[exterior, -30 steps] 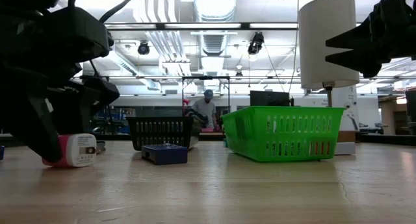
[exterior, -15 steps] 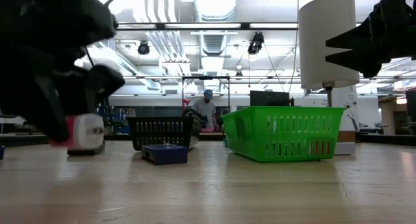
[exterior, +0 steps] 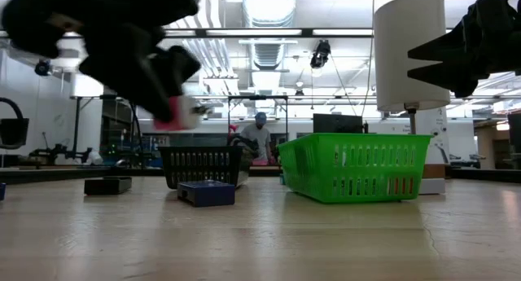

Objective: Pick & Place Office items
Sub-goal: Put the pink charger adapter into the green bin

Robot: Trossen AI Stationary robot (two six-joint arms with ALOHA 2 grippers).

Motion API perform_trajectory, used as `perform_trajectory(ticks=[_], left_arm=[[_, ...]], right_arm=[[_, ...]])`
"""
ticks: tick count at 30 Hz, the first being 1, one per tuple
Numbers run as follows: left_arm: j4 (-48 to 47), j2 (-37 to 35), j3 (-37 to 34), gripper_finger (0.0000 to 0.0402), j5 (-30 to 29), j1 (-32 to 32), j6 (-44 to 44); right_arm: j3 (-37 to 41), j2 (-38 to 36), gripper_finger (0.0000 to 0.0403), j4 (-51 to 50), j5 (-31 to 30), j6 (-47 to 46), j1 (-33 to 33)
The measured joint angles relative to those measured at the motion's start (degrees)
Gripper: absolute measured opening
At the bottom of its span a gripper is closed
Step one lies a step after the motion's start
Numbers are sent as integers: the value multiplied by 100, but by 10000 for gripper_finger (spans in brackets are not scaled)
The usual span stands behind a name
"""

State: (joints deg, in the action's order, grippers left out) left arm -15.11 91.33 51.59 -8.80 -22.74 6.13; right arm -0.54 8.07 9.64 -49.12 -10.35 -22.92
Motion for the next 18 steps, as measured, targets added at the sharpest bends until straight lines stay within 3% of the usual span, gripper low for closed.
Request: perform_trajectory(ticks=[18], left_arm=[[710,11,294,143,1597,1592,-2112]], right_arm=[[0,-1,317,-1,0,0,2]])
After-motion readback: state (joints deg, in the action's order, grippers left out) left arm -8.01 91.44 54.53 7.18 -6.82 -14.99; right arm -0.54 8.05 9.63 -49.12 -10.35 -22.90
